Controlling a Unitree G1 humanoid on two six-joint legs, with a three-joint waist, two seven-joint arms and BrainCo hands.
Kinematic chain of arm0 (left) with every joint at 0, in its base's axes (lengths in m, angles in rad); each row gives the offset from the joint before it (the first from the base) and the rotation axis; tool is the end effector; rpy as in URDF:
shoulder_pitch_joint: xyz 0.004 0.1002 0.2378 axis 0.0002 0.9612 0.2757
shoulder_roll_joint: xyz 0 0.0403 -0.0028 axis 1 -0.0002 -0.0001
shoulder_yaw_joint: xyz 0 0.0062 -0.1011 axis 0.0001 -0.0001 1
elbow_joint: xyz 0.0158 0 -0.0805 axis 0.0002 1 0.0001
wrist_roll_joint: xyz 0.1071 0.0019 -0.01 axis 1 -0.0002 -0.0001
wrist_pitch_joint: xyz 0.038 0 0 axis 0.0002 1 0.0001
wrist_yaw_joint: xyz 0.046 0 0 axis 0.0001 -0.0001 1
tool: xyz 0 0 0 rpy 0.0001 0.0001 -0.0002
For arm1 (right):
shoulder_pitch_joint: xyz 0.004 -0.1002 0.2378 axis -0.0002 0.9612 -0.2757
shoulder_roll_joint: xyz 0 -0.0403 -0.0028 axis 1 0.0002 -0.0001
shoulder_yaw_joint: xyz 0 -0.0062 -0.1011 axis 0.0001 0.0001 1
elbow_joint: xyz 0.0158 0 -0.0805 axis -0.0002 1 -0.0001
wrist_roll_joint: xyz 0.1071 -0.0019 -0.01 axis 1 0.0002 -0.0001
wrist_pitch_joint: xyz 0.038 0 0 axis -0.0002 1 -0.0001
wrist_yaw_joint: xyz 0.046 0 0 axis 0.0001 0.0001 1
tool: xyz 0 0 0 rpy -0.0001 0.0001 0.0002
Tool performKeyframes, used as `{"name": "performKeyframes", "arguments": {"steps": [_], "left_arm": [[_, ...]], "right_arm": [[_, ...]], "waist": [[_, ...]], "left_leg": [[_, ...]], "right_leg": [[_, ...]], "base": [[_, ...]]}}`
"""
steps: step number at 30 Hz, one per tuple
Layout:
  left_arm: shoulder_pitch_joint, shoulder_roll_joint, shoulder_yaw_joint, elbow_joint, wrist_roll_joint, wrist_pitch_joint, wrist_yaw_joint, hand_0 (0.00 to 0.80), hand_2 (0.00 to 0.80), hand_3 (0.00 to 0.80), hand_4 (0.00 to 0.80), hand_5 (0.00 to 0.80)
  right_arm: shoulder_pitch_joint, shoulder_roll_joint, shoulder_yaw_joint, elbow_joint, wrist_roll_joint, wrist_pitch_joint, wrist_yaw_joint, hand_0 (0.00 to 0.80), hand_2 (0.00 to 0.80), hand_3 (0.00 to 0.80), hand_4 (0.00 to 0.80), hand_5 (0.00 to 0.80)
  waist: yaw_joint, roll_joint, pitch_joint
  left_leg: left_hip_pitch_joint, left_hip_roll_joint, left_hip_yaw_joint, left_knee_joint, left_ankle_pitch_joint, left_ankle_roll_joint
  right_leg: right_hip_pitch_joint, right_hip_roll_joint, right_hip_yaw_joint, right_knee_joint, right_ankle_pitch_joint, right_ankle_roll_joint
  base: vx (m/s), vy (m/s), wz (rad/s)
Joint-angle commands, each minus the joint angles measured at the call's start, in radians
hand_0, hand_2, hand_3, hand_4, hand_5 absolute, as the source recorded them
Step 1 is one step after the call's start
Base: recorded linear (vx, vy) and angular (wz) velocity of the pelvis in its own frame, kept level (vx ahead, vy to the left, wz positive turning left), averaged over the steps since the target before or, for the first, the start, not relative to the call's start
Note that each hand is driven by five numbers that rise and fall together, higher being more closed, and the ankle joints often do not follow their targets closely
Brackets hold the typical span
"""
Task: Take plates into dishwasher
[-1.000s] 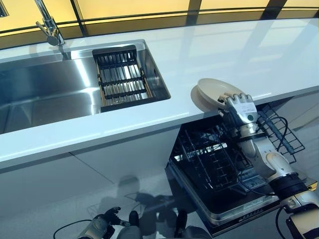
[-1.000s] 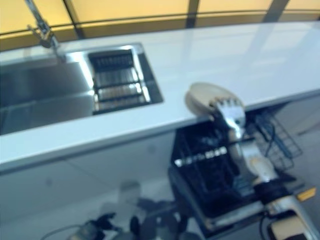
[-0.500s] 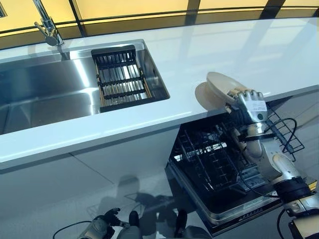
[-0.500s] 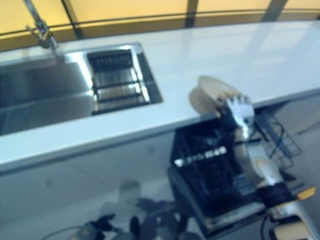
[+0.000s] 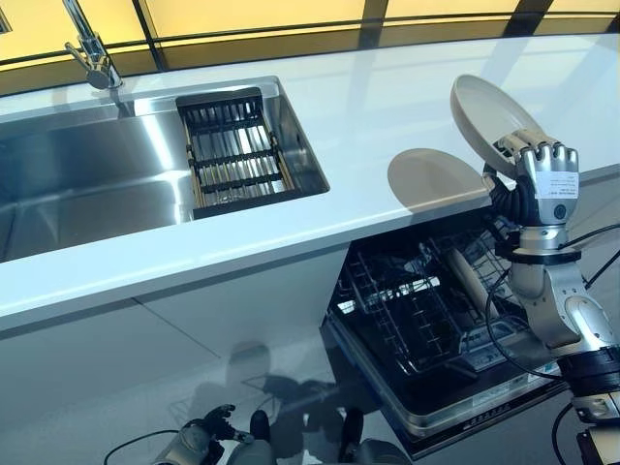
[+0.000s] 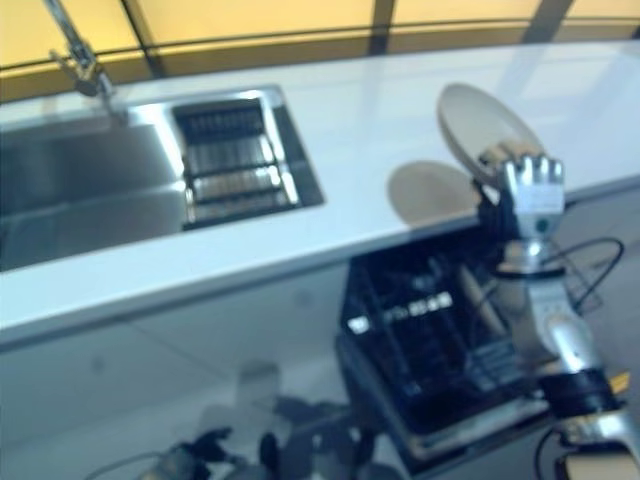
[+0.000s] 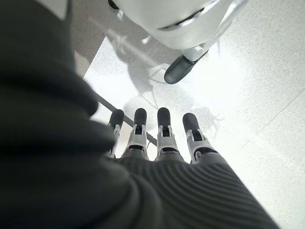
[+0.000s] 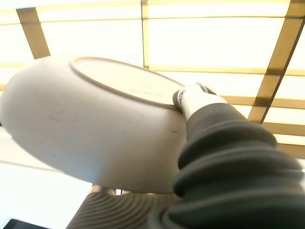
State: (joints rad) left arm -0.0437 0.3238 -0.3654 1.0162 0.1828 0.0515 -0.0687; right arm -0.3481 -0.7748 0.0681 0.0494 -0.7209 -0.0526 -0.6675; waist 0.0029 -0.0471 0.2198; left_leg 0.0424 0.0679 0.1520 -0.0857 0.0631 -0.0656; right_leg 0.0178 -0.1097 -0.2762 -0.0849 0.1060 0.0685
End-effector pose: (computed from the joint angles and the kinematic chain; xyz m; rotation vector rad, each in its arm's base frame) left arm 0.1196 0.2228 -0.1021 0.6269 1.0733 -0.3064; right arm 0.2631 -0.2519 0.1660 -1.3329 -0.8153 -0.5898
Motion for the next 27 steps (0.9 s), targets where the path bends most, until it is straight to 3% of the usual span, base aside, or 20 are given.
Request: {"name": "performKeyframes", "arguments": {"steps": [1, 6, 17, 21, 27], "left_arm": [[-0.030, -0.016, -0.006, 0.030, 0.015, -0.018, 0.017, 0.000, 0.000, 0.000, 0.000, 0.000], [-0.017, -0.029, 0.005, 0.040, 0.012, -0.025, 0.030, 0.000, 0.000, 0.000, 0.000, 0.000], [-0.008, -0.051, 0.028, 0.051, -0.033, -0.039, 0.071, 0.000, 0.000, 0.000, 0.000, 0.000], [-0.005, -0.050, 0.031, 0.051, -0.059, -0.045, 0.080, 0.000, 0.000, 0.000, 0.000, 0.000], [-0.013, -0.044, 0.028, 0.046, -0.086, -0.047, 0.082, 0.000, 0.000, 0.000, 0.000, 0.000]], "right_arm": [[-0.010, -0.036, -0.079, -0.114, 0.158, -0.012, -0.045, 0.800, 0.800, 0.800, 0.800, 0.800], [0.074, 0.065, -0.137, -0.169, 0.450, -0.129, 0.026, 0.800, 0.800, 0.800, 0.800, 0.800], [0.230, 0.235, -0.154, -0.360, 0.808, -0.281, 0.280, 0.800, 0.800, 0.800, 0.800, 0.800], [0.272, 0.258, -0.160, -0.406, 0.864, -0.300, 0.307, 0.800, 0.800, 0.800, 0.800, 0.800], [0.323, 0.272, -0.142, -0.427, 0.876, -0.275, 0.326, 0.800, 0.800, 0.800, 0.800, 0.800]], "waist": [[-0.006, -0.009, -0.030], [-0.029, -0.004, -0.030], [-0.090, 0.009, -0.023], [-0.113, 0.012, -0.017], [-0.135, 0.015, -0.013]], "left_leg": [[0.000, -0.055, 0.056, -0.002, -0.088, 0.083], [0.006, -0.053, 0.070, -0.002, -0.089, 0.083], [0.014, -0.046, 0.112, -0.002, -0.083, 0.078], [0.017, -0.041, 0.127, -0.002, -0.080, 0.076], [0.014, -0.035, 0.139, -0.002, -0.075, 0.073]], "right_leg": [[-0.005, 0.023, 0.057, 0.093, -0.087, 0.065], [-0.009, 0.022, 0.070, 0.094, -0.085, 0.065], [-0.021, 0.026, 0.105, 0.098, -0.084, 0.055], [-0.027, 0.028, 0.115, 0.106, -0.089, 0.054], [-0.033, 0.029, 0.117, 0.110, -0.091, 0.054]], "base": [[0.000, 0.000, 0.00], [-0.014, 0.012, -0.05], [-0.023, 0.016, -0.08], [-0.030, 0.014, -0.14], [-0.024, 0.004, -0.06]]}}
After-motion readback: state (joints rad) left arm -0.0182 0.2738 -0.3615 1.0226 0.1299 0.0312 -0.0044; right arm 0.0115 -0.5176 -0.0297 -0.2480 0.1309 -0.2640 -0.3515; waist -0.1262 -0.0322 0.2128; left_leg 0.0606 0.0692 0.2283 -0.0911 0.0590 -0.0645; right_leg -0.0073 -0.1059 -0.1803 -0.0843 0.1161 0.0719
